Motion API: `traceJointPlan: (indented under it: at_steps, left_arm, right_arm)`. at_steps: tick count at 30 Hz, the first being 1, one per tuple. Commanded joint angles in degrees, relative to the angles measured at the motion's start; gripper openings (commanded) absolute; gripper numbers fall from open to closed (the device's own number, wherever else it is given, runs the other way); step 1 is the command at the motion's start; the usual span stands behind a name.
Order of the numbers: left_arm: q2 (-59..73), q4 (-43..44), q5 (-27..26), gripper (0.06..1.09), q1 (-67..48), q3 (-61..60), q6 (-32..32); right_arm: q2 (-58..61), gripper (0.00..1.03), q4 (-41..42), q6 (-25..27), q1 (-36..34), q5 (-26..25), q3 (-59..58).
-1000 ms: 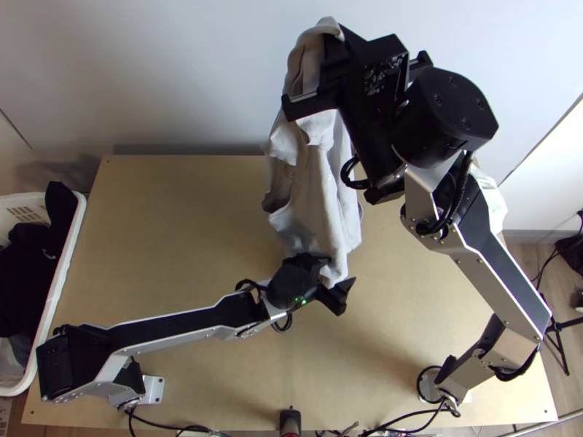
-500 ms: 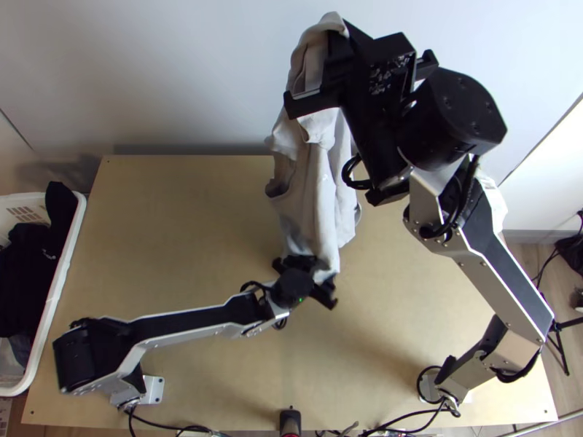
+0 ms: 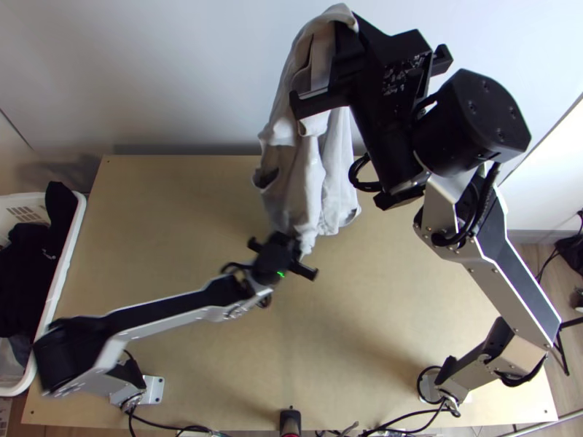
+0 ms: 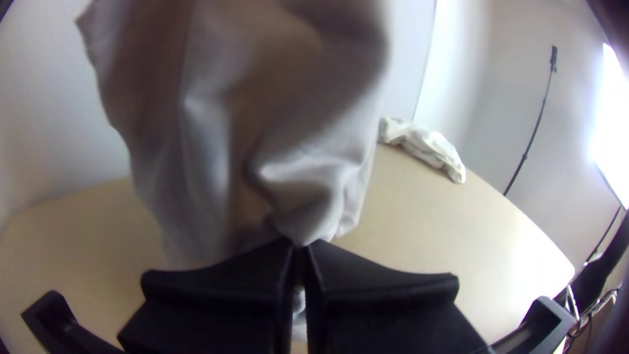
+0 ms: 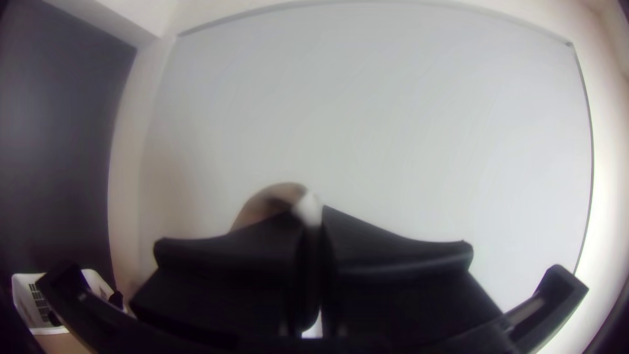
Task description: Fold the t-shirt
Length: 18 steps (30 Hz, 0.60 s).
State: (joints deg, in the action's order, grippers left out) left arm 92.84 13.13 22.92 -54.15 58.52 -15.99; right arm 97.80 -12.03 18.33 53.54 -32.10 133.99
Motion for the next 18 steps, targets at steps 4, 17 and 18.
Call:
traceJointPlan:
  at_steps: [4,17,18]
  left_arm:
    - [-20.77,-4.07,-11.84,0.09,17.50,-5.44,-1.41]
    - [-4.86,1.46,-28.45,0.09,53.36,8.01,-5.28]
    - [-2.84,1.64,-28.01,0.09,53.89,9.59,-5.81]
  right_arm:
    - [0.29,0.03,0.08,0.31,-0.98,-0.42,-0.40]
    - [1.52,0.03,1.05,0.48,-0.80,-0.42,0.04]
    - [1.52,0.03,1.05,0.57,-0.72,-0.51,0.04]
